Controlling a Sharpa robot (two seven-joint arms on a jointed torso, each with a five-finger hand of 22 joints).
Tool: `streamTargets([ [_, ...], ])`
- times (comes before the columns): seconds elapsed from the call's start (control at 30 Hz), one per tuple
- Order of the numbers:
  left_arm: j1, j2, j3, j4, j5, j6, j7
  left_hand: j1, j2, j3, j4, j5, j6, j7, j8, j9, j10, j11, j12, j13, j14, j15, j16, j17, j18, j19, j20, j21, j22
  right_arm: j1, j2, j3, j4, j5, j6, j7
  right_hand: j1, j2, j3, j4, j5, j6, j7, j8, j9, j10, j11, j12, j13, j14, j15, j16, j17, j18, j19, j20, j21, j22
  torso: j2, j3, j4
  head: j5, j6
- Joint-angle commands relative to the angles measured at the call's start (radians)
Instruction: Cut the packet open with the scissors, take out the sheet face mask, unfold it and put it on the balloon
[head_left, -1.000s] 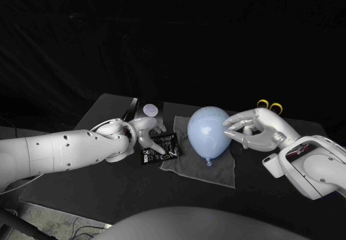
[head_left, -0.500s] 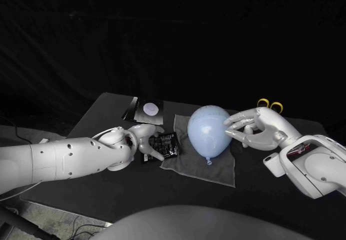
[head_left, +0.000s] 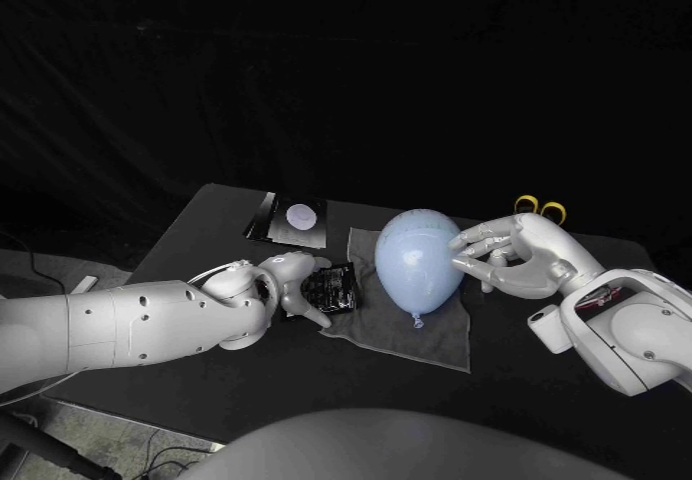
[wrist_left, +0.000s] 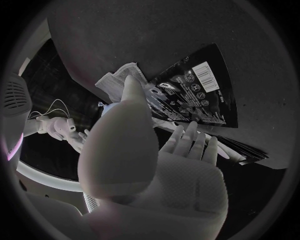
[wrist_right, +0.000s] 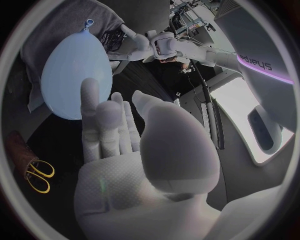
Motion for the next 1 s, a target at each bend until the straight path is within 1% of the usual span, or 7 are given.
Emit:
streamTargets([
  [0.03,-0.008,0.006,0.0,0.0,-0.036,0.041,-0.029,0.001,-0.005,-0.005,-0.001,0.003,-0.001,0.119,0.008,0.004,-0.004,-0.003,0.0,0.002,-0.005,-0.001,-0.005,0.001,-0.011,-0.006,0.0,-0.003,-0.001,-0.001,0.001,0.0,0.0,0.011,0.031,-0.003,-0.012,-0.001,0.005,0.003,0.0,-0.009,0.0,0.002,0.001,-0.007,0.0,-0.003,-0.001,-0.006,0.001,-0.006,-0.001,0.01,-0.008,0.0,-0.006,0.0,0.001,-0.0003,-0.0007,-0.002,-0.001],
  [0.27,-0.021,0.018,0.0,-0.02,-0.044,0.059,-0.045,0.033,-0.003,-0.003,-0.002,0.004,0.055,0.109,0.035,0.029,0.054,-0.014,0.025,0.014,0.018,-0.012,0.011,0.014,-0.007,-0.013,-0.006,-0.004,-0.001,-0.002,0.001,0.0,0.0,0.013,0.041,-0.006,-0.012,0.002,0.006,0.003,0.001,-0.008,-0.001,0.003,0.001,-0.006,-0.001,-0.002,0.0,-0.007,0.001,-0.008,-0.002,0.011,-0.01,0.0,-0.006,0.001,0.001,-0.0003,-0.0005,-0.003,-0.001],
  [0.5,-0.029,0.035,0.001,-0.04,-0.046,0.037,-0.057,0.12,0.007,0.05,-0.001,0.005,0.138,0.103,0.085,0.064,0.11,-0.017,0.071,0.026,0.098,-0.012,0.058,0.048,0.036,0.026,-0.024,0.007,0.008,-0.003,0.001,0.0,0.001,0.014,0.046,-0.007,-0.011,0.006,0.008,0.003,0.003,-0.008,-0.001,0.004,0.002,-0.005,-0.001,-0.002,0.0,-0.008,0.0,-0.008,-0.003,0.011,-0.011,0.001,-0.004,0.003,0.001,-0.0005,-0.0011,-0.004,-0.001],
  [0.67,-0.031,0.038,0.001,-0.045,-0.046,0.019,-0.059,0.148,0.032,0.127,-0.002,0.003,0.177,0.1,0.113,0.081,0.139,-0.02,0.099,0.03,0.153,-0.018,0.082,0.063,0.073,0.056,-0.017,0.016,0.013,-0.003,0.001,0.0,0.002,0.014,0.048,-0.008,-0.011,0.009,0.01,0.004,0.004,-0.006,-0.002,0.006,0.002,-0.003,-0.002,-0.001,0.001,-0.007,0.0,-0.008,-0.003,0.012,-0.013,0.001,-0.004,0.004,0.002,0.0003,-0.001,-0.007,-0.001],
  [0.8,-0.031,0.038,0.001,-0.046,-0.046,0.015,-0.057,0.156,0.047,0.162,-0.002,0.002,0.196,0.1,0.129,0.09,0.149,-0.021,0.113,0.029,0.182,-0.02,0.092,0.068,0.089,0.067,-0.01,0.019,0.015,-0.003,0.001,0.0,0.002,0.014,0.049,-0.008,-0.011,0.011,0.011,0.004,0.005,-0.005,-0.003,0.007,0.003,-0.001,-0.003,0.0,0.002,-0.007,-0.001,-0.009,-0.005,0.012,-0.013,0.001,-0.003,0.006,0.002,0.0,-0.0001,-0.008,-0.001],
  [0.9,-0.032,0.038,0.001,-0.047,-0.046,0.014,-0.056,0.165,0.075,0.204,-0.003,0.001,0.238,0.093,0.158,0.107,0.171,-0.026,0.132,0.027,0.233,-0.027,0.108,0.076,0.101,0.085,-0.008,0.025,0.017,-0.003,0.001,0.0,0.003,0.014,0.05,-0.008,-0.01,0.012,0.012,0.003,0.006,-0.004,-0.003,0.008,0.003,0.001,-0.004,0.001,0.002,-0.007,-0.001,-0.009,-0.005,0.012,-0.014,0.001,-0.003,0.006,0.001,-0.0001,-0.0005,-0.009,-0.001],
  [1.0,-0.032,0.038,0.001,-0.047,-0.046,0.014,-0.055,0.165,0.084,0.223,-0.004,0.0,0.254,0.094,0.17,0.112,0.184,-0.024,0.14,0.025,0.264,-0.026,0.117,0.081,0.103,0.096,-0.006,0.029,0.019,-0.003,0.001,0.0,0.004,0.014,0.05,-0.008,-0.01,0.013,0.013,0.003,0.007,-0.003,-0.004,0.009,0.004,0.002,-0.004,0.001,0.003,-0.007,-0.001,-0.009,-0.005,0.013,-0.015,0.001,-0.003,0.006,0.001,-0.0002,-0.0003,-0.01,-0.001],
])
